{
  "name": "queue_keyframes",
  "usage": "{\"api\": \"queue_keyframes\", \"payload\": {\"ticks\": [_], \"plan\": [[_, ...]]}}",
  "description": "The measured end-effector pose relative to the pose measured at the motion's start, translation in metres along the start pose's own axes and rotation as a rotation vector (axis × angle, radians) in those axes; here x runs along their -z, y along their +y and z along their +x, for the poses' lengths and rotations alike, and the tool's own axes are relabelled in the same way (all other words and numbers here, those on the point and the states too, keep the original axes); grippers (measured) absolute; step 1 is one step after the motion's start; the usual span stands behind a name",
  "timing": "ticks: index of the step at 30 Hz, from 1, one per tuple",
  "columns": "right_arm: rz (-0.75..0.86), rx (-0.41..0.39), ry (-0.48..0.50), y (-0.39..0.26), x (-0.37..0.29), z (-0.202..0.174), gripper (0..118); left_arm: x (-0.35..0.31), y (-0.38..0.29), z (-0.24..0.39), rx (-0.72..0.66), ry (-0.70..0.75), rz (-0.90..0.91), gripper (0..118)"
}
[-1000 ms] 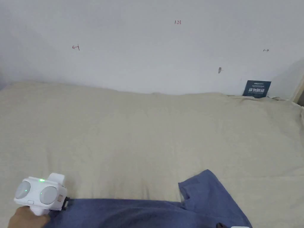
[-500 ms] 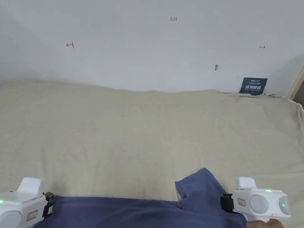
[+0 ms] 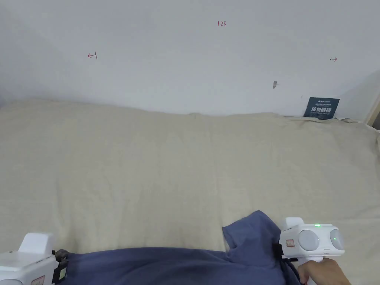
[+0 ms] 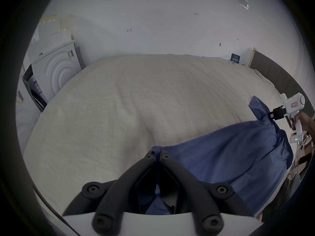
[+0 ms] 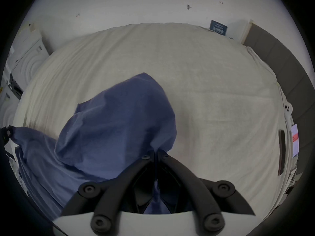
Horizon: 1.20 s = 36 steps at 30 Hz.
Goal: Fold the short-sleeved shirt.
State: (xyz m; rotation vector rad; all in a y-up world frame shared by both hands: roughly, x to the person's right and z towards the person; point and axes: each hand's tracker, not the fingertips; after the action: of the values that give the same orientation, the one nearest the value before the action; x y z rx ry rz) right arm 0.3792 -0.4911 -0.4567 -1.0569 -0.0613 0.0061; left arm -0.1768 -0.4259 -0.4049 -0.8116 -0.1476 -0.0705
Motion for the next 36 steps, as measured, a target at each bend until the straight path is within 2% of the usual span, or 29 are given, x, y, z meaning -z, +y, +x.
{"api": "queue_keyframes", "payload": {"ticks": [4, 10, 20, 28, 34, 36], "plan": [[0.091, 0.073, 0.040, 0.001, -0.023, 0.008, 2, -0.004, -0.004, -0.003, -0.017, -0.015, 0.007, 0], [0.246, 0.051, 0.080, -0.018, -0.087, 0.010, 2, -0.022, -0.006, -0.018, -0.065, -0.058, 0.045, 0], [0.387, 0.039, 0.087, -0.092, -0.171, 0.017, 2, -0.075, -0.044, -0.045, -0.138, -0.132, 0.105, 0], [0.409, 0.016, 0.064, -0.154, -0.206, 0.006, 2, -0.096, -0.082, -0.061, -0.173, -0.163, 0.129, 0], [0.281, -0.012, -0.009, -0.209, -0.204, -0.001, 2, -0.089, -0.113, -0.062, -0.129, -0.148, 0.020, 0], [0.242, 0.008, -0.018, -0.226, -0.196, -0.002, 2, -0.083, -0.124, -0.063, -0.136, -0.156, -0.028, 0]]}}
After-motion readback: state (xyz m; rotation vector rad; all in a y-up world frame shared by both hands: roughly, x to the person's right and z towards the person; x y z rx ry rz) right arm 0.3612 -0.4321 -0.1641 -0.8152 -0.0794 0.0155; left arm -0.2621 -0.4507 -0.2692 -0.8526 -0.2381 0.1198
